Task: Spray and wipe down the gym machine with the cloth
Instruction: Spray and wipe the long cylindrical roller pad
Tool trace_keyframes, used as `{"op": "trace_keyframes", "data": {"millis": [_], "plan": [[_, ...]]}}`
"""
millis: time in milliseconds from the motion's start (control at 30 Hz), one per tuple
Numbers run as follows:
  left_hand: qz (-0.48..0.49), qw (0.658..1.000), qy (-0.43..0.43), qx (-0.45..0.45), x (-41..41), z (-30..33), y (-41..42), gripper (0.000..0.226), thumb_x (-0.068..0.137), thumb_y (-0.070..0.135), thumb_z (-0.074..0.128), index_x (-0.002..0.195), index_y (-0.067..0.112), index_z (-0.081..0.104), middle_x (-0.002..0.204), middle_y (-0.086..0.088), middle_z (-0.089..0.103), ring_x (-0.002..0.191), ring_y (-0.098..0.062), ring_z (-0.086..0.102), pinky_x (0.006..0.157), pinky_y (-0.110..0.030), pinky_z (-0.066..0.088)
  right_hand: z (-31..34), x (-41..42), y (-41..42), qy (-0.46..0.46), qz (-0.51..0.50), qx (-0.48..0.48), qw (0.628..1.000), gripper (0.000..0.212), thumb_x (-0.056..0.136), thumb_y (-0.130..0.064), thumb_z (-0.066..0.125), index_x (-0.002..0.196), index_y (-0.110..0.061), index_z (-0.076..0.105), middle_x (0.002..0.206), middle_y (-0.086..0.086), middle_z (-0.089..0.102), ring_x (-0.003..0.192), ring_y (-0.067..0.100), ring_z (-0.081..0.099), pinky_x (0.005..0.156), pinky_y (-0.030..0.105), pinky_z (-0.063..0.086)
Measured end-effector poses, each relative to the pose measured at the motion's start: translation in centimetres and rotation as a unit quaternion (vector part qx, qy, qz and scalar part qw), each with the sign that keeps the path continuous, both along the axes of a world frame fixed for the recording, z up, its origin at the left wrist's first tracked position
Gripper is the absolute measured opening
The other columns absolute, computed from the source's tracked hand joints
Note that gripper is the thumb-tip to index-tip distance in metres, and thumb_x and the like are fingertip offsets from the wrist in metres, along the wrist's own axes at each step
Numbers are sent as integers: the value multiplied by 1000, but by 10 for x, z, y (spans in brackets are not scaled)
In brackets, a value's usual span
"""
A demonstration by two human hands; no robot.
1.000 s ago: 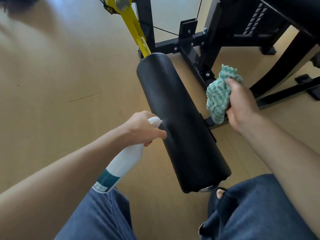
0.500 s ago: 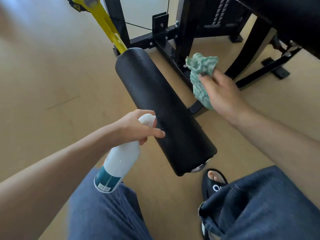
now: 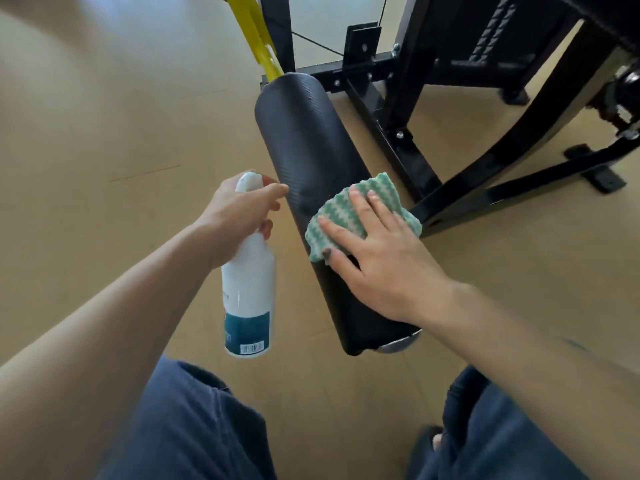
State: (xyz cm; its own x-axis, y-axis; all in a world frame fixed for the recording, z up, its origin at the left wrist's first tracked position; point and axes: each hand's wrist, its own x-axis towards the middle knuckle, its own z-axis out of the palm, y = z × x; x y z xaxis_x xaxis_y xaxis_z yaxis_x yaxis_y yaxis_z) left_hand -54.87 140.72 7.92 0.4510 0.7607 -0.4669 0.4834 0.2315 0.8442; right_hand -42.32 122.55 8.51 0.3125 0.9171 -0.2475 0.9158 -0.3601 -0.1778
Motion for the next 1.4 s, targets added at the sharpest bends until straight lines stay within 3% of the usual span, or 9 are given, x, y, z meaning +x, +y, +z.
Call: {"op": "trace_keyframes", "data": {"millis": [100, 267, 433, 633, 867, 967, 1100, 1300, 1400], "plan": [[40, 999, -2, 24, -7, -18, -15, 20, 97, 36, 71, 106, 19, 72, 105, -9, 75, 52, -15, 54, 53, -27, 52, -16, -3, 16, -48, -19, 9, 999, 57, 105, -53, 15, 158, -45, -6, 167, 8, -21, 154, 32, -13, 125, 52, 0], [56, 998, -26, -25, -6, -38, -48, 16, 98, 28, 70, 111, 19, 73, 104, -8, 75, 45, -14, 50, 47, -23, 46, -25, -18, 5, -107, -12, 9, 994, 55, 108, -45, 19, 160, -42, 0, 167, 13, -17, 154, 39, -8, 124, 54, 4], [75, 993, -60, -71, 3, -39, -49, 25, 95, 20, 69, 117, 8, 71, 96, -17, 72, 42, -16, 44, 47, -23, 43, -34, -41, -65, -100, -26, 64, 993, 56, 100, -45, 21, 156, -41, 29, 169, 13, 8, 154, 39, 10, 122, 56, 20], [56, 995, -54, -63, 6, -44, -45, 18, 94, 19, 71, 111, 12, 69, 99, -19, 75, 46, -19, 46, 53, -27, 45, -44, -47, -80, -111, -31, 75, 990, 56, 99, -43, 29, 153, -33, 40, 166, 16, 19, 152, 41, 19, 119, 59, 26], [41, 992, -78, -90, 0, -49, -38, 19, 97, 14, 64, 114, 16, 72, 104, -18, 77, 44, -15, 44, 51, -26, 45, -30, 0, 38, -126, -2, -17, 992, 58, 107, -41, 17, 161, -34, -5, 165, 10, -26, 152, 35, -20, 125, 51, -6], [42, 992, -82, -86, -1, -50, -36, 20, 95, 12, 64, 114, 15, 72, 103, -19, 79, 44, -15, 45, 50, -26, 44, -24, 10, 73, -118, -2, -59, 991, 58, 107, -43, 17, 160, -38, -8, 163, 12, -30, 151, 38, -22, 124, 52, -5], [41, 992, -78, -92, -3, -51, -33, 21, 96, 14, 63, 116, 19, 70, 100, -14, 80, 46, -16, 46, 53, -27, 45, -31, -8, 11, -116, 3, 1, 993, 61, 105, -47, 19, 159, -39, -9, 164, 14, -27, 152, 39, -18, 125, 55, 0], [23, 993, -72, -95, -1, -54, -26, 19, 97, 15, 64, 113, 21, 70, 97, -12, 81, 46, -16, 48, 56, -28, 49, -49, -46, -80, -138, -38, 45, 989, 80, 90, -53, 54, 160, -30, 23, 166, 25, 6, 151, 48, 14, 116, 62, 27], [19, 993, -74, -95, -1, -54, -24, 19, 96, 14, 63, 113, 21, 71, 96, -11, 81, 45, -16, 47, 55, -27, 48, -42, -36, -46, -148, -30, 19, 988, 82, 94, -56, 43, 162, -30, 5, 163, 31, -8, 151, 51, 3, 120, 62, 20]]}}
